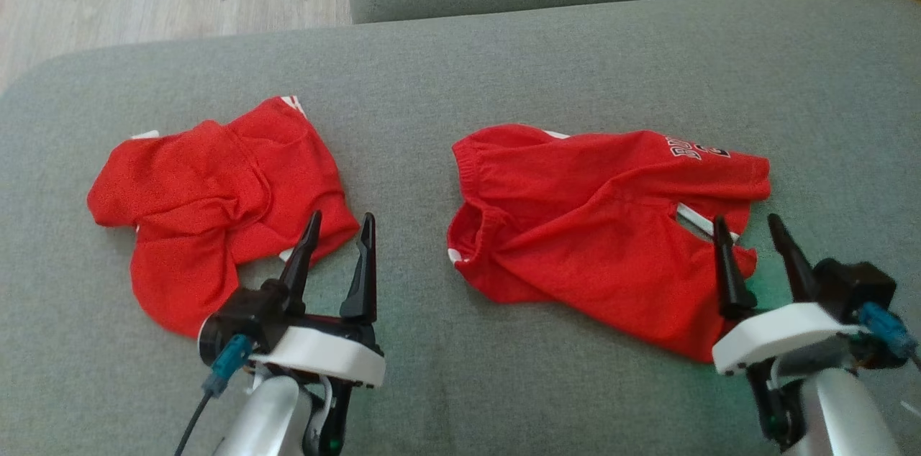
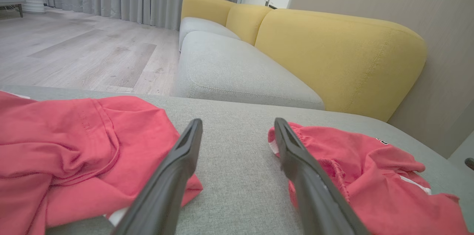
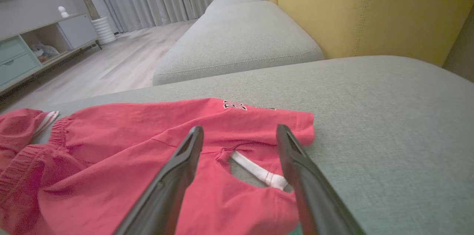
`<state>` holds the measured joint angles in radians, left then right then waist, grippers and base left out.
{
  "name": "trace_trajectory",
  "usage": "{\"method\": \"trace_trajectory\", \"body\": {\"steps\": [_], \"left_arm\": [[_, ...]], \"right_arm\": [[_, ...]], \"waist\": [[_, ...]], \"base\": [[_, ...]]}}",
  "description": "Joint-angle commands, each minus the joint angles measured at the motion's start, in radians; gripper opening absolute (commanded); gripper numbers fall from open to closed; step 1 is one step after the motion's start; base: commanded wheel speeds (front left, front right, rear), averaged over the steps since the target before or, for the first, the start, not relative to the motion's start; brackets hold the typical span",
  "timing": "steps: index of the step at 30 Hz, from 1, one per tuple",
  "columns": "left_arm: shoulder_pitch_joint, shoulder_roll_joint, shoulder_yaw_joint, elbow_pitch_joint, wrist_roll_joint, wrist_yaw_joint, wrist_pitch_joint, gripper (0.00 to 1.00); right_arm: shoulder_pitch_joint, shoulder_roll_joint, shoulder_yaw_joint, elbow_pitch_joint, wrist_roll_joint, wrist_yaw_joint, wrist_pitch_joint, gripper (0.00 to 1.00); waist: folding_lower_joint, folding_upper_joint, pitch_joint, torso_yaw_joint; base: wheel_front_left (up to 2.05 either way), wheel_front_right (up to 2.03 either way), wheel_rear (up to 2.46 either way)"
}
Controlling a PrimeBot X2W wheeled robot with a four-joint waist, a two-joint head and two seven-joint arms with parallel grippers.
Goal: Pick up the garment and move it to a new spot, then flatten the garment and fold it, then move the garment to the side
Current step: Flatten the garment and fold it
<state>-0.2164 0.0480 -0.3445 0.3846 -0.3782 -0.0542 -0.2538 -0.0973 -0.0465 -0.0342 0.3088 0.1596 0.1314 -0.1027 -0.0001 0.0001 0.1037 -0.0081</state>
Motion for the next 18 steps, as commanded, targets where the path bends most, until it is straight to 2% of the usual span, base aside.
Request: {"method": "trace_trajectory", "body": {"steps": [1, 5, 11, 18], "left_arm": [[-0.026, 0.002, 0.036, -0.031, 0.006, -0.002, -0.008, 1.00], [-0.033, 0.002, 0.031, -0.032, 0.007, -0.005, -0.008, 1.00], [-0.052, 0.002, 0.026, -0.029, 0.013, -0.008, -0.008, 1.00], [-0.068, 0.002, 0.017, -0.025, 0.008, -0.011, -0.008, 1.00]], "right_arm": [[-0.051, -0.004, 0.010, -0.044, -0.023, -0.001, 0.007, 1.00], [-0.084, -0.004, -0.027, -0.052, -0.091, -0.001, 0.042, 1.00], [-0.158, -0.010, -0.090, -0.023, -0.263, -0.001, 0.148, 1.00], [-0.217, -0.063, -0.062, 0.063, -0.394, -0.001, 0.287, 1.00]], "waist": [[0.0001, -0.0001, 0.004, 0.001], [0.0001, -0.0001, 0.019, 0.007], [0.0001, -0.0001, 0.053, 0.030], [0.0001, -0.0001, 0.084, 0.064]], "base": [[0.00, 0.00, 0.00], [0.00, 0.00, 0.00], [0.00, 0.00, 0.00], [0.00, 0.00, 0.00]]}}
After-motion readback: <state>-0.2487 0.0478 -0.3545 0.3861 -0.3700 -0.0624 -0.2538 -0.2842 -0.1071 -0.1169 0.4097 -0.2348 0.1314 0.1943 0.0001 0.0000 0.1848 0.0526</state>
